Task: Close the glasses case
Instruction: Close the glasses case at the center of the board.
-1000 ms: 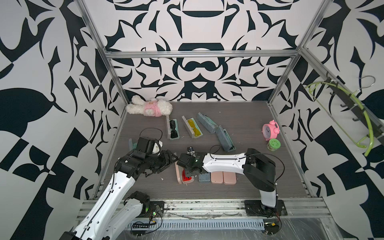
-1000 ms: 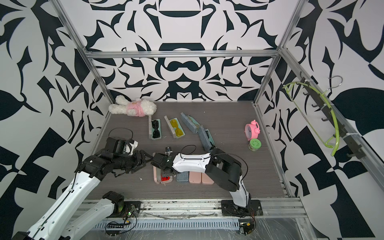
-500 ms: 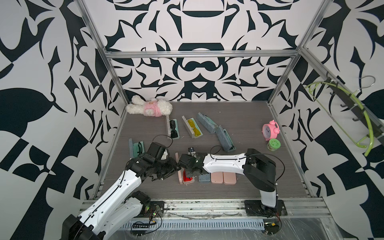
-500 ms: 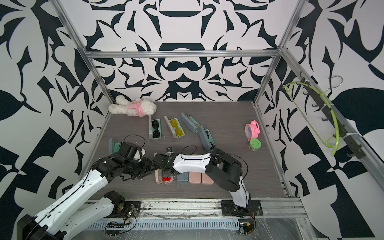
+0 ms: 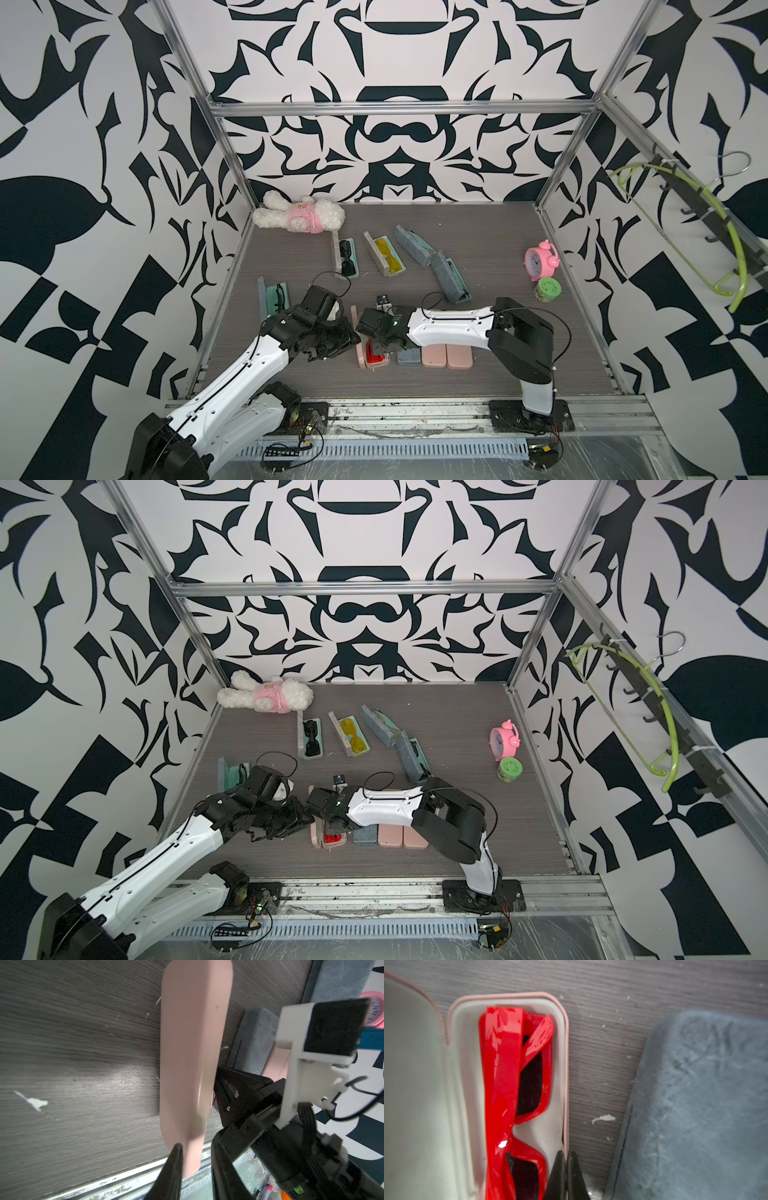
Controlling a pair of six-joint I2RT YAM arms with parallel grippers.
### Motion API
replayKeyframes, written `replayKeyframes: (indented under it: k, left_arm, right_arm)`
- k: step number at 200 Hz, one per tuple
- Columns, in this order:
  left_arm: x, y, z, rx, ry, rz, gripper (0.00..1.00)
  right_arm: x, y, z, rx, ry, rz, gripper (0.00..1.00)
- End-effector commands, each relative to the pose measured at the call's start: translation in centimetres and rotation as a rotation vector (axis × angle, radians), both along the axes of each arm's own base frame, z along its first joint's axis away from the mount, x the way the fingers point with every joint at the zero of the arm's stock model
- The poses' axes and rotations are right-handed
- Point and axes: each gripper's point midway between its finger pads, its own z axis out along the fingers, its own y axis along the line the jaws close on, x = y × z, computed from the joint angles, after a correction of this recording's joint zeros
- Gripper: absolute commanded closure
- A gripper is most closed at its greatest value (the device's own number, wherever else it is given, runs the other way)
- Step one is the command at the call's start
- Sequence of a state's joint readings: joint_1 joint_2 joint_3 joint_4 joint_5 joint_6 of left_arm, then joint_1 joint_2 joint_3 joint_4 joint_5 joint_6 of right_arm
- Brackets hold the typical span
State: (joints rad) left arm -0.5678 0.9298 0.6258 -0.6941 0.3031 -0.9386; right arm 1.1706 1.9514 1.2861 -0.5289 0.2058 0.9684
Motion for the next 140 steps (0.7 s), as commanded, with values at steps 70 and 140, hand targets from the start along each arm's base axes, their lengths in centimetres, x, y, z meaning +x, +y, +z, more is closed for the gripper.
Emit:
replayKeyframes:
  k: [70, 140]
  left_arm:
    - [0.2, -0.4, -1.6, 0.029, 0.006, -0.026, 0.78]
    - [0.2, -1.0, -1.9, 0.036, 0.009, -0.040, 0.78]
  right_arm:
    - [0.4, 0.3, 1.1, 0.041, -0.015, -0.019, 0.97]
    - [0.3, 0.5, 1.0, 0.050, -0.013, -0.014, 0.97]
